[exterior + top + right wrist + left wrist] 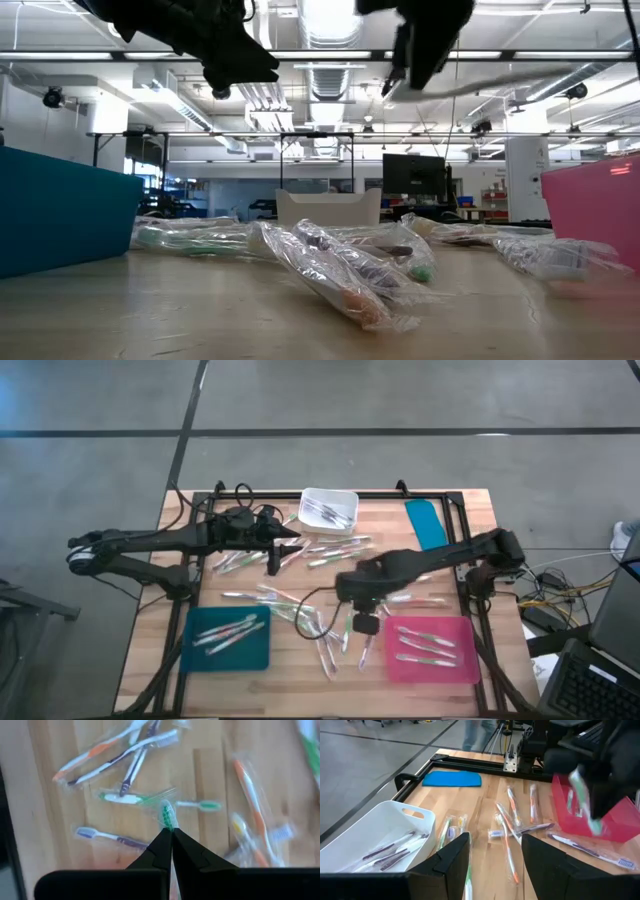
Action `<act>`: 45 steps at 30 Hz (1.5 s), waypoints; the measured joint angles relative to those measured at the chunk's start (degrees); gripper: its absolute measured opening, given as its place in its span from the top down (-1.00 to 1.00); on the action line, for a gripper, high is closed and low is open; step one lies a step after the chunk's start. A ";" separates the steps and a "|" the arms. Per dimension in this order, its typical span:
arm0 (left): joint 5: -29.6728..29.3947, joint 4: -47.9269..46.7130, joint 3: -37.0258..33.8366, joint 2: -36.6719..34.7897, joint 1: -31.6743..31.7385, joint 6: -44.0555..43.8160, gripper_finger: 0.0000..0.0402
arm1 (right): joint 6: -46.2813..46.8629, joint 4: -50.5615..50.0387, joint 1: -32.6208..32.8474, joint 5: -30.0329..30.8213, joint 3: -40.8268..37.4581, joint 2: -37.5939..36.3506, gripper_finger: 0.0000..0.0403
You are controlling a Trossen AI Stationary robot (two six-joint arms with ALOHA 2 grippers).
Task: Pick & Place Toothbrushes
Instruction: Put the green toothbrush into the pink bin
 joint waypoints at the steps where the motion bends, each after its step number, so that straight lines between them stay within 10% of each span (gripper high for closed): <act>1: 0.01 -0.03 0.00 0.00 0.00 0.00 0.07 | 2.69 -0.79 0.98 1.58 -0.35 -1.17 0.96; 24: -0.01 0.04 0.00 0.00 -0.01 0.00 0.07 | 34.15 7.46 24.15 18.42 -28.51 -24.28 0.96; 45: -0.01 0.04 0.00 0.00 0.00 0.00 0.07 | 43.24 29.62 30.75 14.55 -49.04 -27.10 0.96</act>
